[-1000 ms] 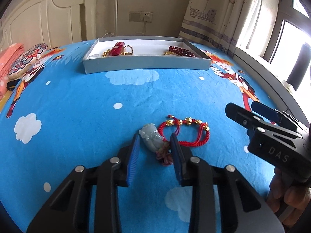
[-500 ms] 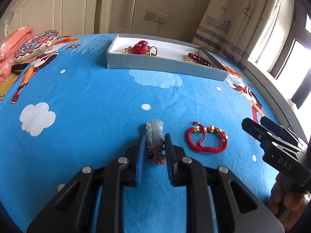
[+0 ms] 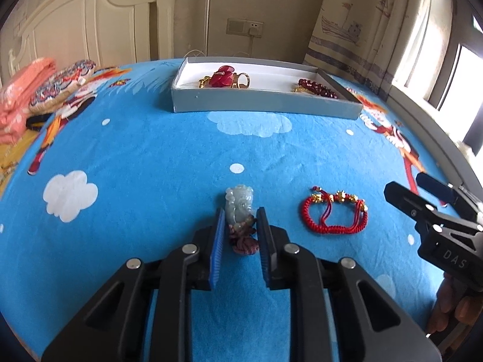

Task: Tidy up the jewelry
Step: 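Hold the jade carving in the left tool while the right tool grasps the red cord bracelet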

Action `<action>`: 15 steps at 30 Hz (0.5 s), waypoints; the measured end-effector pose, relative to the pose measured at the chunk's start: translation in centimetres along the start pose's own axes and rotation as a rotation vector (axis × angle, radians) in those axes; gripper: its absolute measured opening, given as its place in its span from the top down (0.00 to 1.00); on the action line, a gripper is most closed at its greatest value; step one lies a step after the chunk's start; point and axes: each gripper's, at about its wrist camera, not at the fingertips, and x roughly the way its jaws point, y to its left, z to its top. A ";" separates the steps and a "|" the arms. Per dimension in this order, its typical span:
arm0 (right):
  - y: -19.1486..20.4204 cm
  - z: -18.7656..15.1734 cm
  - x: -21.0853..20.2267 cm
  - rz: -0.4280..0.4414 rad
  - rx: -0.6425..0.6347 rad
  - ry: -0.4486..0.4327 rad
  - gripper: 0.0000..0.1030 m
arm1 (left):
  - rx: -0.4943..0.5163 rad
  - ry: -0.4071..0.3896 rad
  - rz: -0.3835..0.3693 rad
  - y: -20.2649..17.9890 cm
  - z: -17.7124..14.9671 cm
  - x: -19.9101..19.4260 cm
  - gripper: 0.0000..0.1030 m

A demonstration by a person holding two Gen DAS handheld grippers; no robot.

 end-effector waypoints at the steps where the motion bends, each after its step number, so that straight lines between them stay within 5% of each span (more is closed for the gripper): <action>1: 0.1 0.0 0.0 -0.001 -0.004 -0.001 0.26 | 0.008 0.001 0.006 -0.1 0.0 0.1 0.79; 15: 1.6 -0.2 -0.1 0.014 -0.068 0.011 0.24 | 0.029 -0.014 0.038 -0.2 0.4 0.2 0.81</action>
